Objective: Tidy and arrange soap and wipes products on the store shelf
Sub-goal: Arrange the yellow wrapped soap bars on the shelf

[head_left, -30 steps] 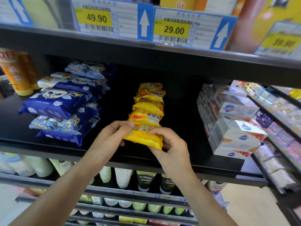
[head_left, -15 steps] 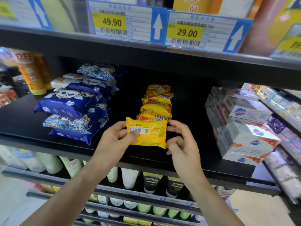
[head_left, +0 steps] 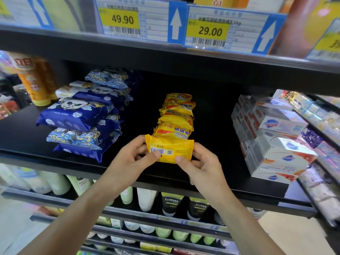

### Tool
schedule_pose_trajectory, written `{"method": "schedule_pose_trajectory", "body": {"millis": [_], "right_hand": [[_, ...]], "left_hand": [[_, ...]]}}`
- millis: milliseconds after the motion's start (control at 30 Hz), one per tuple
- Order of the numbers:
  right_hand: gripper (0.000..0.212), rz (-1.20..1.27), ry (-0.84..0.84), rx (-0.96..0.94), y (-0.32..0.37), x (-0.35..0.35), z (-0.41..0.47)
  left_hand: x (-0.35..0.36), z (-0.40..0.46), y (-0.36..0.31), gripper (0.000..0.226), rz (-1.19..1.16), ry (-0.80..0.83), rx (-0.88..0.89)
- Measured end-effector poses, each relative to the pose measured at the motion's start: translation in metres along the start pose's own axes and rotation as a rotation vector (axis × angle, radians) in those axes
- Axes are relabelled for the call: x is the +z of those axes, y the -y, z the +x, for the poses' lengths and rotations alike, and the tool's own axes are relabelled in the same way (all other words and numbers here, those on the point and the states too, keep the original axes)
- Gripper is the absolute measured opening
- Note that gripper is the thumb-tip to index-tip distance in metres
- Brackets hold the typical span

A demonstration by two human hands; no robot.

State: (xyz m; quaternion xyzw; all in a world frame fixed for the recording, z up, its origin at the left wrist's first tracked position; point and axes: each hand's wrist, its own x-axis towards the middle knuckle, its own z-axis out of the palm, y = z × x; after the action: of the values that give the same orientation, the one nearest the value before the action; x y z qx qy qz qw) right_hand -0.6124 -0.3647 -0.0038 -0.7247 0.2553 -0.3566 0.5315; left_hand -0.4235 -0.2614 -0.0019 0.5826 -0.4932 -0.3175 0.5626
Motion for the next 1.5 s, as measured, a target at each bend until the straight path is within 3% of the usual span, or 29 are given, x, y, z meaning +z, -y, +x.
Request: {"method": "schedule_pose_trajectory", "body": {"millis": [100,200,300,400,467,533,600,733,800,1000,1100,1300,1500], "right_hand": [[0.025,0.016,-0.063,-0.008,-0.002,-0.001,0.000],[0.029,0.095,-0.102,-0.020,-0.005,-0.003,0.000],[0.036,0.144,-0.093,-0.023,-0.006,-0.004,0.000],[0.040,0.162,-0.085,-0.029,-0.007,-0.006,0.000],[0.040,0.189,-0.086,-0.038,-0.007,-0.007,0.001],[0.040,0.215,-0.079,-0.061,-0.006,-0.006,0.002],[0.042,0.186,-0.058,-0.109,-0.006,-0.005,0.002],[0.040,0.144,-0.033,-0.134,-0.009,-0.006,0.003],[0.040,0.059,-0.036,-0.141,-0.009,-0.006,0.003],[0.059,-0.240,0.021,-0.170,-0.007,-0.003,-0.003],[0.050,-0.390,0.041,-0.147,0.000,0.000,-0.007],[0.054,-0.937,0.046,-0.339,0.029,0.008,0.007],[0.053,-1.126,0.002,-0.313,0.043,-0.011,0.013]], "left_hand": [[0.000,0.000,-0.001,0.026,0.038,-0.028,-0.023],[0.006,0.002,0.000,0.029,0.102,-0.186,-0.083],[0.014,0.006,0.000,0.059,0.206,-0.315,-0.153],[0.015,0.010,-0.001,0.091,0.238,-0.275,-0.208],[0.012,0.010,-0.002,0.097,0.235,-0.196,-0.219],[0.008,0.010,-0.004,0.091,0.139,-0.104,-0.227],[0.006,0.010,-0.007,0.069,0.041,-0.044,-0.210],[0.005,0.010,-0.004,0.043,0.004,-0.060,-0.187],[0.005,0.010,-0.003,0.037,-0.026,-0.074,-0.189],[0.000,0.009,0.004,0.048,-0.101,-0.081,-0.117],[-0.002,0.008,0.005,0.048,-0.091,-0.078,-0.087],[-0.001,0.004,0.002,0.051,-0.093,-0.029,-0.044],[-0.002,0.003,0.001,0.058,-0.012,-0.020,-0.049]]}}
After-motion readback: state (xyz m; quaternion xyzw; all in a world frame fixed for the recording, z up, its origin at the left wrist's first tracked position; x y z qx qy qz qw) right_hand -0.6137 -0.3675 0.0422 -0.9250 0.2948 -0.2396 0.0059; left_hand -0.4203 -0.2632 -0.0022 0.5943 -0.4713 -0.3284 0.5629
